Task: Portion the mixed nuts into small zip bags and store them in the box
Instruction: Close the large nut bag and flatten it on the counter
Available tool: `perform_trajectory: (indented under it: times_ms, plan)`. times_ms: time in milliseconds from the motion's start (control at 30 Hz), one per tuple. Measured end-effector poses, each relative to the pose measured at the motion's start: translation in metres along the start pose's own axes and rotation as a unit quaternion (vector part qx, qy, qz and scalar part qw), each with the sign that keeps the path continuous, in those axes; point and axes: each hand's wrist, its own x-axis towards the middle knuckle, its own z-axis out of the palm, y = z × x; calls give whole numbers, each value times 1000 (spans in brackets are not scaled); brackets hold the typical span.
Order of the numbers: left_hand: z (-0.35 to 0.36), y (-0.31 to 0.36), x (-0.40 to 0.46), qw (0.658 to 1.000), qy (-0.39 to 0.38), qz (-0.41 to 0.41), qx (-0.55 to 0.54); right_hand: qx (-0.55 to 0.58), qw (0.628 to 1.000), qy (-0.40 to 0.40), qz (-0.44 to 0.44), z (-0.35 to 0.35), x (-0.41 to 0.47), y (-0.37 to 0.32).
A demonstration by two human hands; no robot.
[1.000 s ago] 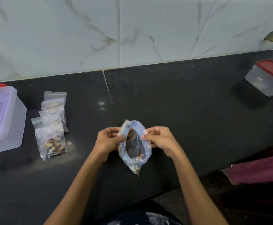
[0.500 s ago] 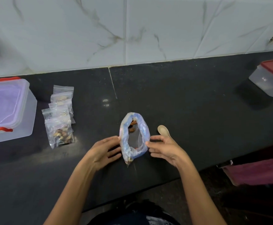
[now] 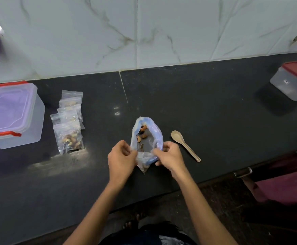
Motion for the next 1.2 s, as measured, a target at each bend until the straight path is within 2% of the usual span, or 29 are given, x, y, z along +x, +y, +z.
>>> perform_trajectory:
  times_ms: [67,133,167,200,267,333,400,467,533,600,667,700,800,900,967,1033,1100,1200]
  plan:
    - [9,3,-12,986,74,108,105,-134,979,105,-109,11,-8,4]
    - [15,2,-16,985,76,115,100,-215,943,161,-196,19,-13,7]
    - [14,1,-15,992,64,88,64,-222,940,163,-203,18,-14,6]
    - [11,0,-13,998,51,44,13,-201,952,141,-180,13,-14,3]
    - [1,-1,-11,992,7,-79,-95,-95,993,32,-61,0,-14,-3]
    - [-7,3,-10,969,-59,-197,-139,-24,998,-43,39,-9,-15,-4]
    - [-7,8,-10,947,-122,-262,-142,-1,997,-40,65,-7,-13,1]
    - [-1,10,-9,936,-138,-280,-161,24,997,-21,75,0,-12,6]
    - [6,12,-12,950,-118,-246,-152,27,997,3,67,8,-15,6]
    - [13,13,-17,989,-59,-131,-35,-29,999,36,14,16,-18,5]
    - [16,18,-24,998,5,-3,68,-121,988,68,-63,21,-22,5]
    - [17,20,-26,996,14,31,82,-162,980,79,-86,21,-25,4]
    - [7,24,-26,998,18,32,50,-251,965,55,-55,4,-26,0]
    - [-10,24,-13,997,40,-58,-15,-167,985,18,24,-24,-14,-11]
    - [-18,26,10,986,-7,-150,-74,-71,996,10,49,-41,6,-27]
    - [-19,31,39,969,-87,-210,-100,7,995,-59,87,-49,30,-45]
    - [-14,39,66,951,-155,-243,-109,11,985,-128,116,-46,51,-57]
    - [-7,53,91,928,-245,-266,-93,-29,973,-189,132,-38,71,-69]
